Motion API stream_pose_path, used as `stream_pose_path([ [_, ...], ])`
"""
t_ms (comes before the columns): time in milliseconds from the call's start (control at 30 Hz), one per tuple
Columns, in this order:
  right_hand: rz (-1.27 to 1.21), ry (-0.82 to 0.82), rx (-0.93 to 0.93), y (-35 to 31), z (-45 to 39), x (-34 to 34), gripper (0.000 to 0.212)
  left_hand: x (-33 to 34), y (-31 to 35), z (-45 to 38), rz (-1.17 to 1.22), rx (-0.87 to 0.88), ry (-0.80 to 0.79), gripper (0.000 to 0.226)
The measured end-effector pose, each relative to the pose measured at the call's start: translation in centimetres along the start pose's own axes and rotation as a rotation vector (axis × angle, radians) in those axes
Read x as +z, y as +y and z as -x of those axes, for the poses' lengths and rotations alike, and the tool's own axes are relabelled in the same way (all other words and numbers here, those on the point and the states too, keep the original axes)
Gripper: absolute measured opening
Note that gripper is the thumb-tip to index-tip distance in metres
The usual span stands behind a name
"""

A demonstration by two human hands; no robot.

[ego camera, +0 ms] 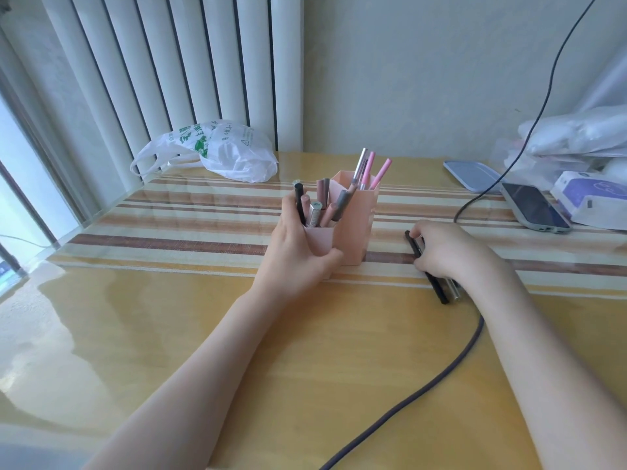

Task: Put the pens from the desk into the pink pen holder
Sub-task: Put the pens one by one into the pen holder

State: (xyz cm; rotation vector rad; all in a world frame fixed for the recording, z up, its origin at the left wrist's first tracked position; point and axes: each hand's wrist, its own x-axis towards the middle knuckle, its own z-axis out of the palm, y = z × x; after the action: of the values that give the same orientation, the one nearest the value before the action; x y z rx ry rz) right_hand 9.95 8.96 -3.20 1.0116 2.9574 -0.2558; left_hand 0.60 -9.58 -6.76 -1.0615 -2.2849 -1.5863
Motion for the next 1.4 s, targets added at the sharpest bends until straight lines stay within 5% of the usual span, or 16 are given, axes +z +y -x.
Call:
stream_pose_path([
  [367, -0.786, 0.176, -0.043, -0.8, 0.9, -1.7, 0.018, -0.2, -0.1, 0.1, -0.062, 0.049, 0.008, 0.059],
  [533, -1.613, 0.03, 0.056, -1.2, 0.4, -2.3, 0.036, -0.1, -0.2, 0.1, -0.071, 0.073, 0.015, 0.06],
  [633, -1.812, -0.043, 0.021, -0.9, 0.5, -2.8, 0.026, 0.0, -0.2, 0.1, -0.068, 0.079, 0.016, 0.059],
  [733, -1.705, 0.026, -0.059, -1.4, 0.9, -2.7, 0.008, 0.1, -0.2, 0.0, -0.072, 0.08, 0.023, 0.072],
  [867, -1.452, 0.349, -0.199, -2.1, 1.1, -2.3, 0.025, 0.0, -0.2, 0.0, -0.069, 0.09, 0.036, 0.079],
  [1133, -1.526, 0.683, -0.453, -3.2, 1.9, -2.6, 0.009, 0.0, -0.1, 0.1, -0.073, 0.075, 0.036, 0.065],
  [1267, -1.346, 0.881, -0.537, -3.3, 2.4, -2.5, 0.033, 0.0, 0.0, 0.2, -0.077, 0.08, 0.035, 0.064],
  [1400, -1.205, 0.889, -0.521, -3.4, 2.4, -2.1, 0.067, 0.1, 0.1, 0.2, -0.066, 0.125, 0.007, 0.069],
])
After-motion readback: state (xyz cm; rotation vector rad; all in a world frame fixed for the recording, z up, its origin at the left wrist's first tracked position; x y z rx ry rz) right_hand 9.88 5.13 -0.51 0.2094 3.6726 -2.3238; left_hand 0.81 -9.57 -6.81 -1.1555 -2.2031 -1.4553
